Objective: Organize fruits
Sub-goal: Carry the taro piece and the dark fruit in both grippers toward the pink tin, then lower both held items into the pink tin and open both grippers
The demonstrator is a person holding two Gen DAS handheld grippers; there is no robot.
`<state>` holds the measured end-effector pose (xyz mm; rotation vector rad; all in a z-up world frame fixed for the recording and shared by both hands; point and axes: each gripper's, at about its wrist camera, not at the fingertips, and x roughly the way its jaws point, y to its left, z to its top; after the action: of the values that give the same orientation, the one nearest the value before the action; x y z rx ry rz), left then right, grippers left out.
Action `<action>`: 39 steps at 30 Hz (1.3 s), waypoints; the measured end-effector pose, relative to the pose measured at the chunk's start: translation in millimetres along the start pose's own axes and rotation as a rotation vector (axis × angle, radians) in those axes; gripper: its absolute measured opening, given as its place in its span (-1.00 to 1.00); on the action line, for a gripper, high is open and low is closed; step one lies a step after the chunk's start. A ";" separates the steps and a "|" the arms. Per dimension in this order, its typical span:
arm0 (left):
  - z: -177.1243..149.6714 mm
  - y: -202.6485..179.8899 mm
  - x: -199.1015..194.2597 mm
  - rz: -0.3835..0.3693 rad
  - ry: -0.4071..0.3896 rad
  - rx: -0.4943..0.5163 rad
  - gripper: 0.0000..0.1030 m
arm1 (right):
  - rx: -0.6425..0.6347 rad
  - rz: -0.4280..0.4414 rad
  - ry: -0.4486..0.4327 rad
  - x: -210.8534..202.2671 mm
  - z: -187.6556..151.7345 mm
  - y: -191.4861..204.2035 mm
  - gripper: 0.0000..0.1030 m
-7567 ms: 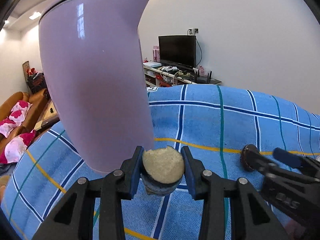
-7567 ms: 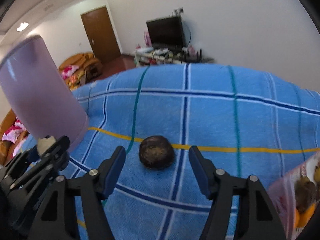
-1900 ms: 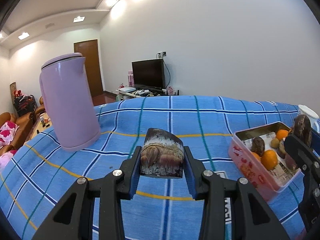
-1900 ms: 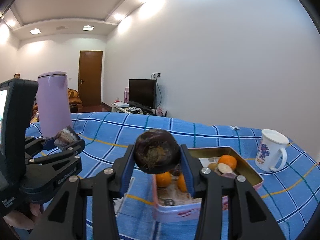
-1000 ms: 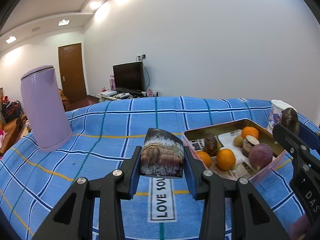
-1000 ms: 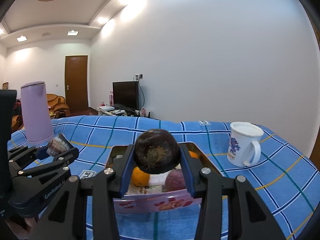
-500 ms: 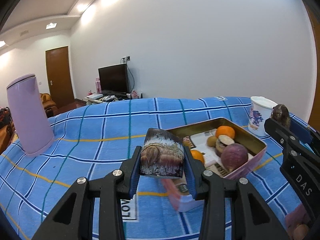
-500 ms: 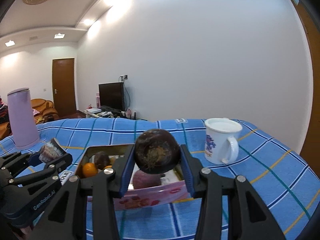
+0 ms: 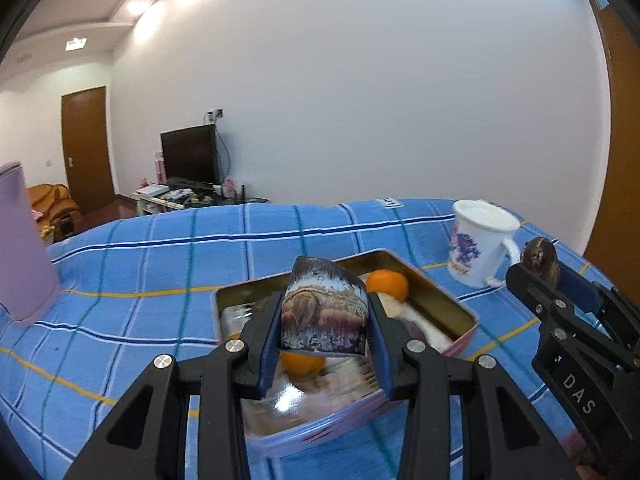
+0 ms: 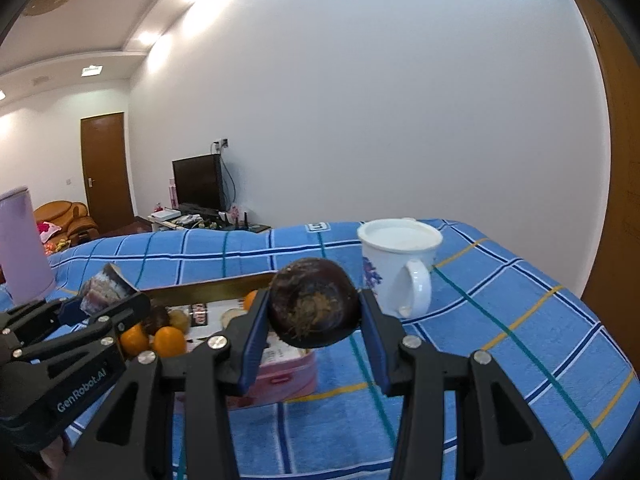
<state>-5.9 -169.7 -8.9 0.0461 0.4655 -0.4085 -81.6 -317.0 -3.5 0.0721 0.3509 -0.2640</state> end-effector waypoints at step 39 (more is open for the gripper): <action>14.5 21.6 78.3 0.117 0.130 0.026 -0.21 | -0.015 0.228 0.307 140.5 13.2 35.4 -0.08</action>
<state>72.6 -180.9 -31.9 0.1252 0.5823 -0.2972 59.4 -318.6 -39.3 0.1373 0.6444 -0.0232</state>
